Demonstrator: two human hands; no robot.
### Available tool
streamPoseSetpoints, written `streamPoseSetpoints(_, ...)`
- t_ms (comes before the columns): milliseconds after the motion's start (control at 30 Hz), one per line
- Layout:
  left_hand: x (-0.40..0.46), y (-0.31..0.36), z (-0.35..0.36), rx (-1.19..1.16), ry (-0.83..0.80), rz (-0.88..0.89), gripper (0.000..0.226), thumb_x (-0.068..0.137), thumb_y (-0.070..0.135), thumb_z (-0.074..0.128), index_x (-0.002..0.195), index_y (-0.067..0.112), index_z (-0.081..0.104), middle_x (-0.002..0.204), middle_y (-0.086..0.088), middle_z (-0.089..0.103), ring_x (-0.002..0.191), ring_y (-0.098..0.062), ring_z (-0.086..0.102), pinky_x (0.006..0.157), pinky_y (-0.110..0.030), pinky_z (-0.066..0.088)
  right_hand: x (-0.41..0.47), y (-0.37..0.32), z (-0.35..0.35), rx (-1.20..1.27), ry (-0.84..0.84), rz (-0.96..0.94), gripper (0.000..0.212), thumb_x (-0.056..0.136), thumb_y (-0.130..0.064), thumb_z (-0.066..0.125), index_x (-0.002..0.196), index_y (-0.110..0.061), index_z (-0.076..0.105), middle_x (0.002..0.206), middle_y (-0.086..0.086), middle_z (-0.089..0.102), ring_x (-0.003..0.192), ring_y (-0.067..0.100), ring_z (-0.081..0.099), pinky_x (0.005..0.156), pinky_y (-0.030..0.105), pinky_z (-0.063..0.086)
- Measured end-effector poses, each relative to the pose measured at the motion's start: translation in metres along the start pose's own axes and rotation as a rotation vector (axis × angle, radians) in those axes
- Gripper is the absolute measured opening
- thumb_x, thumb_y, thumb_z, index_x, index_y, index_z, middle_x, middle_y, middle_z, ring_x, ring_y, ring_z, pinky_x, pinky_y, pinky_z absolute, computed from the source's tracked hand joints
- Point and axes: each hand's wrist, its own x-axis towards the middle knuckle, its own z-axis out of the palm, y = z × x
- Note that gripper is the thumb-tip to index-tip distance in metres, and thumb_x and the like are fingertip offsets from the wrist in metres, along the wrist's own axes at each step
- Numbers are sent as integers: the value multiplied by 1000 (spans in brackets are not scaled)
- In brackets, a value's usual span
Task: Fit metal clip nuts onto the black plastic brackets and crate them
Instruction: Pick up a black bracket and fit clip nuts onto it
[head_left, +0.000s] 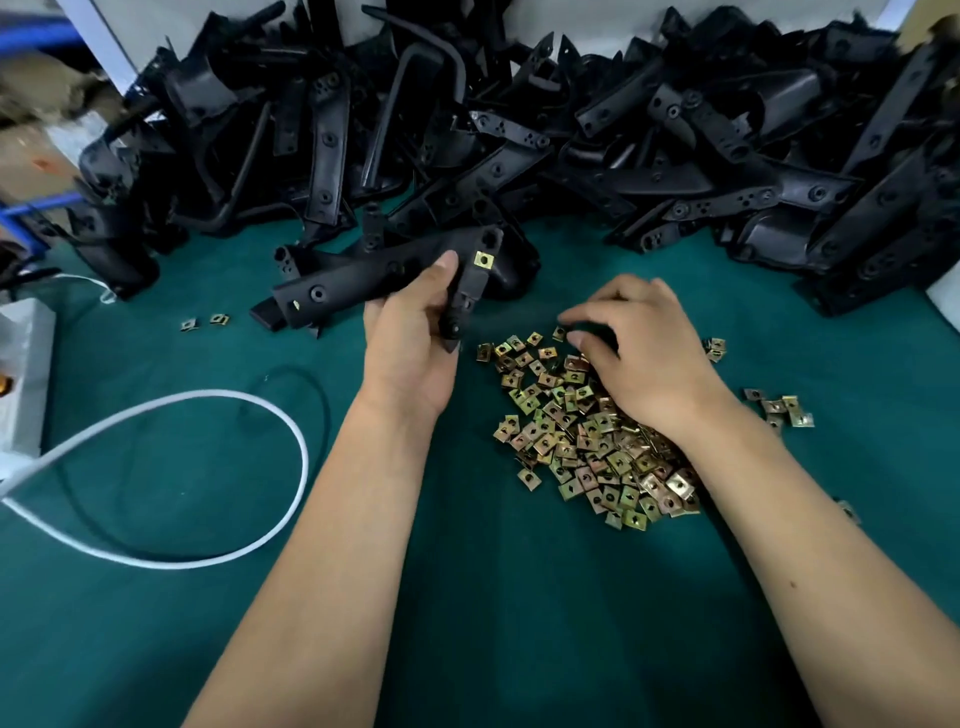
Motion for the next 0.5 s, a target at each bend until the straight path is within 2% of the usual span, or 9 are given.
streamPoseSetpoints(100, 1, -3, -3, 29, -29, -48, 54, 90, -8, 67, 141, -13, 48, 106, -16, 74, 93, -22, 76, 77, -30, 61, 0, -5, -1, 40, -15, 12, 16, 96, -28, 71, 112, -29, 76, 110, -5, 57, 114, 20, 50, 92, 37, 45)
streamPoseSetpoints(167, 2, -6, -6, 39, -41, -88, 39, 88, -9, 67, 126, -9, 56, 101, -16, 70, 91, -24, 73, 82, -37, 63, -1, -6, -2, 34, -17, 13, 16, 95, -30, 73, 110, -28, 75, 109, -4, 57, 112, 21, 52, 91, 41, 49)
streamPoseSetpoints(267, 4, -9, -8, 72, -84, -93, 20, 80, -5, 70, 96, 3, 61, 101, -18, 59, 96, -29, 67, 100, -51, 56, -2, -9, 0, 5, -20, 8, 21, 94, -32, 74, 114, -28, 74, 109, -4, 55, 111, 20, 52, 90, 37, 48)
streamPoseSetpoints(300, 3, -10, -7, 68, -102, -87, 24, 77, -3, 71, 98, 2, 61, 104, -19, 58, 99, -31, 66, 101, -52, 55, -1, -10, 0, 13, -29, 10, 20, 93, -31, 74, 113, -28, 74, 109, -5, 55, 110, 19, 52, 89, 36, 47)
streamPoseSetpoints(400, 1, -12, -5, 35, -137, -104, 58, 72, 2, 74, 127, -1, 57, 112, -21, 62, 105, -31, 67, 101, -49, 56, 3, -12, -1, 39, -54, 3, 15, 92, -27, 76, 106, -26, 73, 105, -6, 57, 105, 18, 53, 87, 36, 47)
streamPoseSetpoints(500, -2, -14, -1, 76, -136, -151, 43, 72, 5, 74, 112, -6, 68, 104, -20, 73, 96, -28, 73, 96, -44, 59, 3, -13, 1, 75, -5, 1, 13, 88, -22, 80, 94, -24, 70, 90, -15, 57, 95, 13, 52, 78, 30, 41)
